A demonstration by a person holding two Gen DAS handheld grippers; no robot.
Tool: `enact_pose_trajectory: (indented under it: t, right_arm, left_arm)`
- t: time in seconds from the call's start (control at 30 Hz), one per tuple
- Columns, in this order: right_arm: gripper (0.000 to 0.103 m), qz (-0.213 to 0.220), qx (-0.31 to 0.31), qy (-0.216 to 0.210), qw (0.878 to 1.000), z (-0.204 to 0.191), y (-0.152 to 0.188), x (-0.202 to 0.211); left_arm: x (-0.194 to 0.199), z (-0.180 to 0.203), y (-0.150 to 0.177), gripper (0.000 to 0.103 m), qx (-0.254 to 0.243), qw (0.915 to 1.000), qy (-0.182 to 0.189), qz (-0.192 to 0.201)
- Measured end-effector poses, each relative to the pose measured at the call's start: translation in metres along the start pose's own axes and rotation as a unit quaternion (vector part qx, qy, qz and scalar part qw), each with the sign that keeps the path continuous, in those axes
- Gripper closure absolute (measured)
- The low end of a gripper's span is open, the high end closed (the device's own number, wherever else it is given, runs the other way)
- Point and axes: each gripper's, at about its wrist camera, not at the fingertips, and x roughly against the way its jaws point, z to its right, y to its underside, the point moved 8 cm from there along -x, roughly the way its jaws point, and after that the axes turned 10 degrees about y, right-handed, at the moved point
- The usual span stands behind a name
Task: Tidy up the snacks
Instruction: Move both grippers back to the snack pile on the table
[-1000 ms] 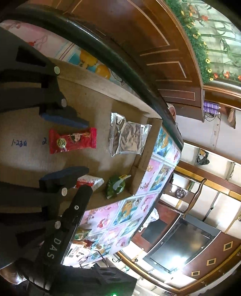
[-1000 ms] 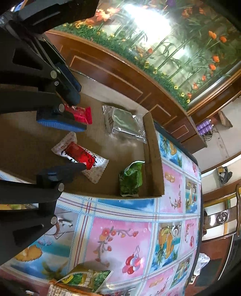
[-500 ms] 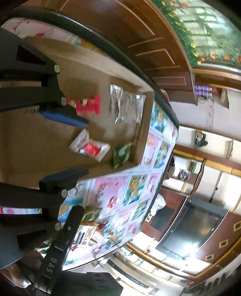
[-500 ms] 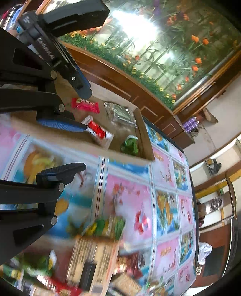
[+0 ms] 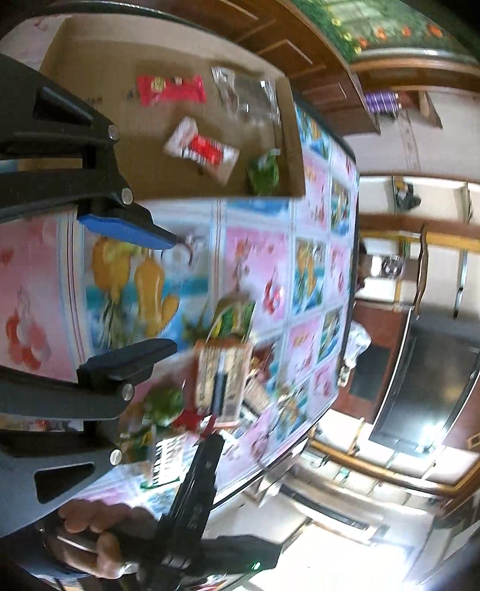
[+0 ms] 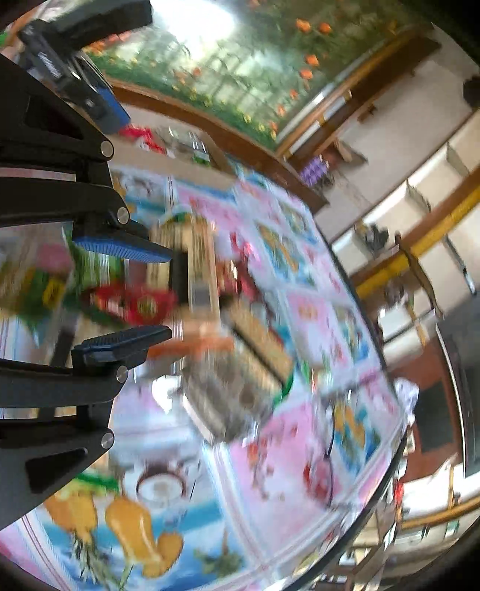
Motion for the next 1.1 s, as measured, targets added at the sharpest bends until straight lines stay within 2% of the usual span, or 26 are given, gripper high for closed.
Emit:
enact_pose_trajectory:
  t: [0.13,0.27,0.4,0.67,0.77,0.87,0.93,1.0,1.1]
  right_arm:
    - [0.065,-0.023,0.032,-0.008,0.999,-0.016,0.013,-0.013]
    - [0.064,-0.045,0.045,-0.087,0.994,-0.038,0.022,-0.012]
    - [0.064,-0.025,0.034,-0.063,0.997,-0.027,0.017,-0.007]
    - [0.064,-0.015,0.0,-0.064,0.998,-0.016,0.011,-0.002]
    - [0.064,-0.009,-0.005,-0.064,0.998,-0.013,0.008,-0.001]
    - [0.064,-0.006,-0.006,-0.058,0.998,-0.009,0.007,0.0]
    - [0.064,-0.006,-0.006,-0.057,0.998,-0.008,0.007,0.0]
    - [0.064,-0.008,-0.006,-0.058,0.998,-0.008,0.007,0.0]
    - [0.064,-0.011,0.0,-0.057,0.998,-0.01,0.008,-0.001]
  left_arm:
    - [-0.008,0.014,0.005,0.053,-0.015,0.9998,0.005,-0.013]
    - [-0.013,0.02,0.01,0.051,-0.011,0.9995,0.017,-0.025]
    - [-0.021,0.026,0.014,0.049,-0.013,0.9988,0.025,-0.04]
    - [-0.05,0.049,0.021,0.041,-0.001,0.9967,0.047,-0.066]
    - [-0.068,0.058,0.021,0.041,0.008,0.9955,0.052,-0.078]
    - [-0.082,0.062,0.022,0.041,-0.002,0.9956,0.039,-0.085]
    - [-0.086,0.06,0.021,0.047,-0.007,0.9964,0.03,-0.079]
    - [-0.09,0.053,0.022,0.067,-0.012,0.9963,0.017,-0.083]
    - [-0.09,0.041,0.019,0.068,-0.003,0.9969,0.021,-0.076]
